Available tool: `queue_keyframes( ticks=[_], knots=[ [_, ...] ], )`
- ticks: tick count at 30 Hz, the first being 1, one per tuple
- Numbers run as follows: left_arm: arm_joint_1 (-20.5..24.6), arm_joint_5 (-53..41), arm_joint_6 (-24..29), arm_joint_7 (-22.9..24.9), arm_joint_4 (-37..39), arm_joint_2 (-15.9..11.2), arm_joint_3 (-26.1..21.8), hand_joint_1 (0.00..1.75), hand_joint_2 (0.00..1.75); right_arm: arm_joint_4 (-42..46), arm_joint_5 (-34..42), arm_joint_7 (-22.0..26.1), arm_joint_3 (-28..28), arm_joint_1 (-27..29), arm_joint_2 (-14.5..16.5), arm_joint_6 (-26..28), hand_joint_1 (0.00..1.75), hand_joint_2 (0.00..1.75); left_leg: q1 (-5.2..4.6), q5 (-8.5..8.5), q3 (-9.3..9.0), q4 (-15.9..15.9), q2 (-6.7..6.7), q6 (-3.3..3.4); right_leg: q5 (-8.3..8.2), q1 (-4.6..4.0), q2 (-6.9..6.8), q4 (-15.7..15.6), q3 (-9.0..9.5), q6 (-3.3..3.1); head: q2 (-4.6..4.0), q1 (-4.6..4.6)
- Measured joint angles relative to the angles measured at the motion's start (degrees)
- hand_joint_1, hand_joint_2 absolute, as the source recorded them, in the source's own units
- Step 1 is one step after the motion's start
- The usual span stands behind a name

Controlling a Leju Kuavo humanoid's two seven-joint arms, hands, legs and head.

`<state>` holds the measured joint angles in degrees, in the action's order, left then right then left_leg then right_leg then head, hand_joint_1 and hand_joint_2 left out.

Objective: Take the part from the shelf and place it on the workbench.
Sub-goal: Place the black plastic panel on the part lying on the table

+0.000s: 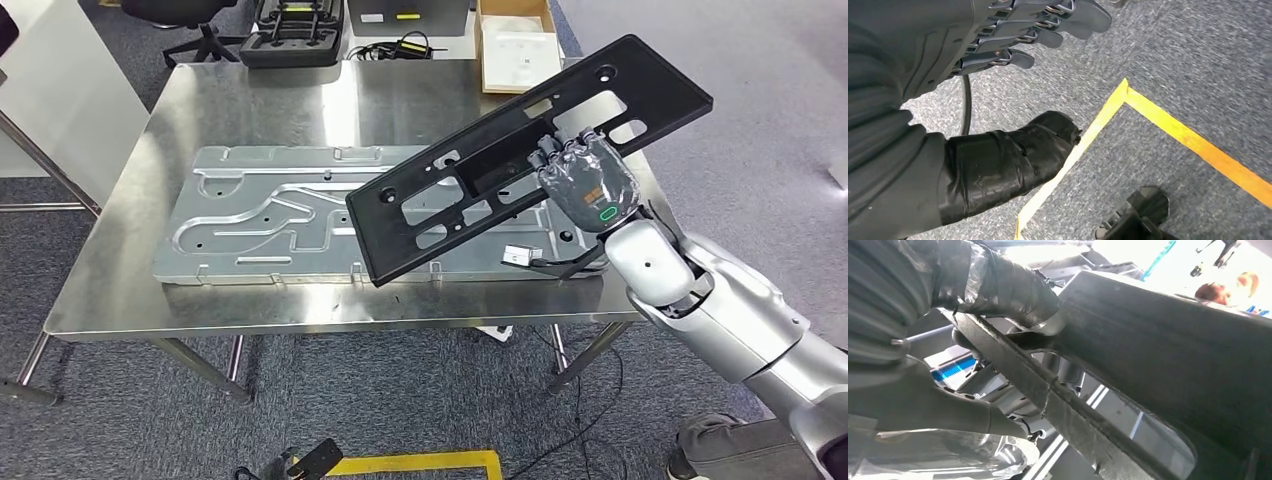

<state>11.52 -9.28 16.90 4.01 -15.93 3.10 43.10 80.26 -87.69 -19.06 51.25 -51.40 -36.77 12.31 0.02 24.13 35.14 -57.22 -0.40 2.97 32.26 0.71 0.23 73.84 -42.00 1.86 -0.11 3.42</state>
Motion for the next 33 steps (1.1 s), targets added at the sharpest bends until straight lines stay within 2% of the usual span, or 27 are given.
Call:
queue_keyframes(
  ticks=[1, 2, 4, 5, 6, 7, 9, 11, 12, 14, 15, 16, 17, 18, 20, 21, 22, 25, 26, 28, 30, 31, 32, 33],
  knots=[
    [0.0, -0.1, 0.0, 0.0, 0.0, 0.1, 0.0, 0.00, 1.75, 0.1, 0.0, -0.1, 0.0, 0.0, 0.0, 0.0, 1.75, 1.75, 0.02, 0.06, -0.03, -0.1, 0.00, 0.01, -0.48, 0.12, -0.01, 0.9, -0.56, 0.11, 0.00, -0.01],
    [0.0, -0.1, 0.0, 0.1, 0.0, 0.1, 0.0, 0.00, 1.75, 0.3, 0.0, -0.1, 0.0, 0.0, -0.1, 0.0, 1.75, 1.75, 0.06, 0.14, -0.06, -0.2, -0.02, -0.04, -2.03, 0.27, -0.02, -0.6, 0.01, 0.20, 0.00, -0.01],
    [0.0, -0.2, 0.0, 0.4, 0.0, 0.3, 0.0, 0.00, 1.75, 0.6, 0.0, -0.1, 0.0, -0.1, -0.3, 0.1, 1.75, 1.75, 0.09, 0.51, -0.04, -0.6, -0.12, -0.38, -6.05, 0.59, -0.03, -7.9, 3.37, 0.36, 0.00, -0.03],
    [0.0, -0.2, 0.0, 0.6, 0.0, 0.3, 0.0, 0.00, 1.75, 0.8, 0.0, -0.1, -0.1, -0.1, -0.4, 0.1, 1.75, 1.75, 0.01, 0.74, 0.13, -1.1, -0.19, -0.67, -7.18, 0.57, 0.02, -11.3, 4.97, 0.29, 0.00, -0.01],
    [0.0, -0.1, 0.1, 0.8, 0.0, 0.3, 0.0, 0.00, 1.75, 1.0, 0.0, 0.0, -0.1, -0.2, -0.4, 0.1, 1.75, 1.75, -0.08, 0.91, 0.33, -1.4, -0.25, -0.96, -7.64, 0.54, 0.07, -13.5, 5.97, 0.17, 0.00, -0.02],
    [0.0, -0.1, 0.1, 0.8, 0.0, 0.3, 0.0, 0.00, 1.75, 1.1, 0.0, 0.0, -0.1, -0.2, -0.5, 0.2, 1.75, 1.75, -0.19, 1.00, 0.52, -1.6, -0.28, -1.21, -7.45, 0.43, 0.14, -14.3, 6.32, -0.03, 0.00, 0.00],
    [0.0, 0.0, 0.1, 0.9, 0.0, 0.3, 0.0, 0.00, 1.75, 1.3, 0.0, 0.0, -0.1, -0.1, -0.5, 0.2, 1.75, 1.75, -0.20, 1.07, 0.69, -1.7, -0.27, -1.66, -7.45, 0.36, 0.22, -14.4, 6.30, -0.65, 0.00, -0.02],
    [0.0, 0.0, 0.1, 0.9, 0.0, 0.3, 0.0, 0.00, 1.75, 1.5, 0.0, 0.0, -0.1, -0.1, -0.6, 0.2, 1.75, 1.75, -0.06, 2.25, 1.33, -3.2, -0.15, -2.32, -7.57, 0.48, 0.20, -14.6, 6.37, -1.35, 0.00, 0.09],
    [0.0, 0.0, 0.1, 0.9, 0.0, 0.3, 0.0, 0.00, 1.75, 1.6, 0.0, 0.0, -0.2, -0.1, -0.6, 0.2, 1.75, 1.75, 0.03, 3.65, 2.35, -5.5, -0.09, -2.66, -7.62, 0.56, 0.16, -14.6, 6.42, -1.64, 0.00, 0.15],
    [0.0, 0.0, 0.3, 1.1, 0.0, 0.3, 0.0, 0.00, 1.75, 1.8, 0.0, 0.0, -0.2, -0.1, -0.7, 0.2, 1.75, 1.75, 0.20, 7.08, 5.67, -12.8, -0.01, -3.09, -7.57, 0.47, 0.11, -14.6, 6.41, -2.00, 0.00, 0.26],
    [-0.1, 0.0, 0.4, 1.3, 0.0, 0.3, 0.0, 0.00, 1.75, 1.9, 0.0, 0.0, -0.2, -0.1, -0.7, 0.1, 1.75, 1.75, 0.25, 8.12, 7.26, -16.0, -0.01, -3.16, -7.55, 0.40, 0.11, -14.6, 6.41, -2.07, 0.00, 0.25],
    [-0.1, -0.1, 0.7, 1.6, 0.0, 0.3, 0.0, 0.00, 1.75, 1.9, 0.0, 0.0, -0.2, 0.0, -0.7, 0.1, 1.75, 1.75, 0.25, 8.17, 8.12, -17.6, -0.01, -3.13, -7.51, 0.34, 0.12, -14.5, 6.43, -2.11, 0.00, 0.25],
    [-0.2, -0.2, 0.9, 2.0, 0.0, 0.3, 0.0, 0.00, 1.75, 1.9, 0.0, -0.1, -0.2, 0.0, -0.7, 0.1, 1.75, 1.75, 0.25, 7.13, 7.94, -17.0, -0.01, -2.99, -7.48, 0.28, 0.15, -14.5, 6.47, -2.13, 0.00, 0.25],
    [-0.2, -0.3, 1.2, 2.3, 0.0, 0.4, 0.0, 0.00, 1.75, 2.0, 0.0, -0.1, -0.2, 0.0, -0.7, 0.1, 1.75, 1.75, 0.23, 5.26, 6.72, -14.2, -0.01, -2.74, -7.44, 0.23, 0.20, -14.5, 6.54, -2.12, 0.00, 0.25],
    [-0.1, -0.4, 1.7, 2.9, 0.0, 0.4, 0.0, 0.00, 1.75, 2.1, 0.0, -0.1, -0.2, 0.0, -0.8, 0.2, 1.75, 1.75, 0.05, 1.91, 3.04, -6.3, -0.01, -2.02, -7.32, 0.09, 0.29, -14.5, 6.63, -1.97, 0.00, 0.22],
    [0.0, -0.5, 1.9, 3.1, 0.0, 0.5, 0.0, 0.00, 1.75, 2.2, 0.0, -0.1, -0.2, 0.0, -0.8, 0.2, 1.75, 1.75, -0.09, 1.15, 1.70, -3.6, -0.03, -1.73, -7.30, 0.04, 0.32, -14.5, 6.60, -1.80, 0.00, 0.22],
    [0.0, -0.6, 2.0, 3.3, 0.0, 0.6, 0.0, 0.00, 1.75, 2.2, 0.0, 0.0, -0.2, 0.0, -0.8, 0.3, 1.75, 1.75, -0.24, 1.02, 1.02, -2.1, -0.05, -1.54, -7.31, 0.03, 0.33, -14.6, 6.55, -1.57, 0.00, 0.20],
    [0.0, -0.8, 2.1, 3.6, 0.0, 0.9, 0.0, 0.00, 1.75, 2.2, 0.0, 0.1, -0.2, 0.2, -1.0, 0.5, 1.75, 1.75, -0.25, 0.90, 0.60, -1.3, -0.09, -1.03, -7.26, 0.10, 0.32, -14.7, 6.58, -0.64, 0.00, 0.17],
    [0.1, -0.8, 2.1, 3.6, 0.0, 1.0, 0.0, 0.00, 1.75, 2.2, 0.0, 0.1, -0.3, 0.2, -1.0, 0.7, 1.75, 1.75, -0.12, 0.72, 0.34, -0.9, -0.07, -0.71, -6.71, 0.13, 0.29, -14.2, 6.37, -0.38, 0.00, 0.11],
    [0.1, -0.9, 2.0, 3.6, 0.0, 1.3, 0.0, 0.00, 1.75, 2.3, 0.0, 0.2, -0.3, 0.1, -1.2, 1.0, 1.75, 1.75, 0.08, 0.45, -0.09, -0.3, -0.02, -0.16, -4.07, 0.25, 0.22, -9.8, 4.43, -0.06, 0.00, -0.08],
    [0.2, -1.0, 2.0, 3.8, 0.0, 1.4, 0.0, 0.00, 1.75, 2.3, 0.0, 0.4, -0.3, 0.4, -1.2, 1.1, 1.75, 1.75, 0.04, 0.50, -0.14, -0.3, -0.02, 0.11, -1.12, 0.33, 0.20, -2.7, 0.91, 0.24, 0.00, -0.18],
    [0.1, -1.0, 2.0, 3.8, 0.0, 1.4, 0.0, 0.00, 1.75, 2.3, 0.0, 0.5, -0.3, 0.6, -1.2, 1.1, 1.75, 1.75, 0.02, 0.57, -0.16, -0.3, -0.02, 0.14, -0.75, 0.40, 0.19, -0.4, -0.37, 0.39, 0.00, -0.18],
    [0.1, -1.0, 2.0, 3.9, 0.0, 1.5, 0.0, 0.00, 1.75, 2.2, 0.0, 0.6, -0.3, 0.8, -1.3, 1.1, 1.75, 1.75, 0.03, 0.68, -0.18, -0.4, -0.03, 0.14, -1.41, 0.51, 0.18, 0.0, -0.77, 0.52, 0.00, -0.19],
    [0.1, -1.0, 2.0, 3.9, 0.0, 1.5, 0.0, 0.00, 1.75, 2.2, 0.0, 0.6, -0.3, 0.9, -1.3, 1.1, 1.75, 1.75, 0.05, 0.85, -0.22, -0.6, -0.06, 0.08, -3.09, 0.62, 0.15, -1.8, -0.06, 0.61, 0.00, -0.19]
  ],
)
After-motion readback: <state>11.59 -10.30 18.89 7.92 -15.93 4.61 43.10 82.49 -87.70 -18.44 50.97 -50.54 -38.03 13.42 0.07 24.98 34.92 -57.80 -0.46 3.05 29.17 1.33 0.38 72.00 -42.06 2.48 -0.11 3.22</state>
